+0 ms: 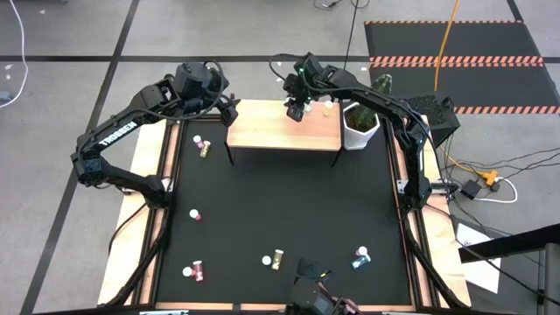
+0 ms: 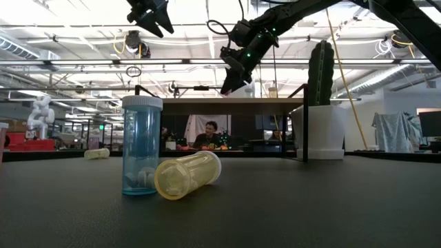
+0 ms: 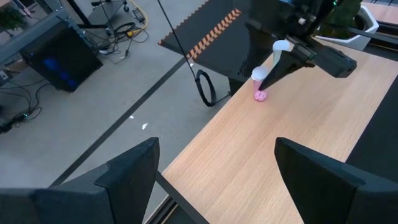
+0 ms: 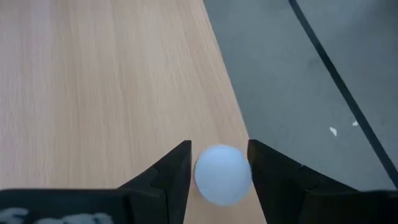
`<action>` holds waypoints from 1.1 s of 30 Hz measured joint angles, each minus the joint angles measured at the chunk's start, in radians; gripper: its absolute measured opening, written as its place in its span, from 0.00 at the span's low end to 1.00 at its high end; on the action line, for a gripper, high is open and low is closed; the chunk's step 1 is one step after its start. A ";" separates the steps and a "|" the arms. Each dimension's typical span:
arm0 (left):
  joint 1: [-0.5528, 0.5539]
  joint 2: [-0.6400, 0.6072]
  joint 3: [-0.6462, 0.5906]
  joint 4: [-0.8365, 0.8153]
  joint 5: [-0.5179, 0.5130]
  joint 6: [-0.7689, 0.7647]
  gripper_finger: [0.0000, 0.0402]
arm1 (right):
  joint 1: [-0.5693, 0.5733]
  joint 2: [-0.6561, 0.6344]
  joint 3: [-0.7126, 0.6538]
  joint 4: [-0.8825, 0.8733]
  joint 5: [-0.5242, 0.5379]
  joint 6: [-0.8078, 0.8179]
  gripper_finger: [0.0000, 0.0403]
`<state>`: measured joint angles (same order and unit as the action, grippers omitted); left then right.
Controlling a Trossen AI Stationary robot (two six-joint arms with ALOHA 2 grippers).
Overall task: Pick and place medicine bottles onto shelf by color
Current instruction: Put the bottom purple pill bottle on the shelf, then put the bottom left red pill bottle on the shelf
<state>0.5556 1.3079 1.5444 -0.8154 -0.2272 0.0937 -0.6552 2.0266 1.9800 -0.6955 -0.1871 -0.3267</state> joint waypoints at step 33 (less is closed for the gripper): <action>-0.005 0.000 0.000 -0.062 0.020 -0.011 0.80 | 0.280 -0.476 -0.001 -0.419 0.154 0.389 0.55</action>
<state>0.5510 1.3075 1.5448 -0.8776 -0.2071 0.0827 -0.3747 1.5504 1.9793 -1.1147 -0.0331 0.0625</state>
